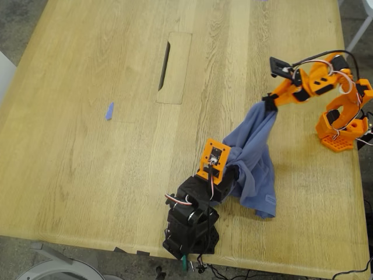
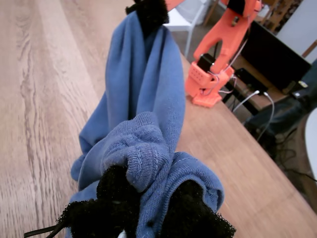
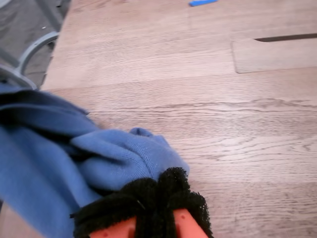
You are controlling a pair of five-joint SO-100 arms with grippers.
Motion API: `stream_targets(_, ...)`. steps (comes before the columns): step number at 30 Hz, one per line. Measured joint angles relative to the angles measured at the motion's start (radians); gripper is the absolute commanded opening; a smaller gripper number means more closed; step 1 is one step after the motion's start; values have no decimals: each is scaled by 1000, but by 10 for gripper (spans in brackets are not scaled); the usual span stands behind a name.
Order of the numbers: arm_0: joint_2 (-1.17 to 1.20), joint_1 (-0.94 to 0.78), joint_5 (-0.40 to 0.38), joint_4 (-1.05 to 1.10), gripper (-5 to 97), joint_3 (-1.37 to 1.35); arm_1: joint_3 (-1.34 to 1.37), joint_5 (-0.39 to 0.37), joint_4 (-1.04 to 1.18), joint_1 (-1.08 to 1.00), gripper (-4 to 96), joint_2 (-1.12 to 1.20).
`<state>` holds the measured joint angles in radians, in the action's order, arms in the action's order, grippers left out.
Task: Fold a T-shirt
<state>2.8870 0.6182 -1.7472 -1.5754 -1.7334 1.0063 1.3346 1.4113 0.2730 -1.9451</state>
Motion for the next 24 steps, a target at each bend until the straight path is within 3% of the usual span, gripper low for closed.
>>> stream_targets(8,20,-64,6,74,-3,-120,288,0,-242,-87,-1,-55)
stream_targets(24,92,-281,26,328,-3,-422,514,9,-560,-255,-1,-34)
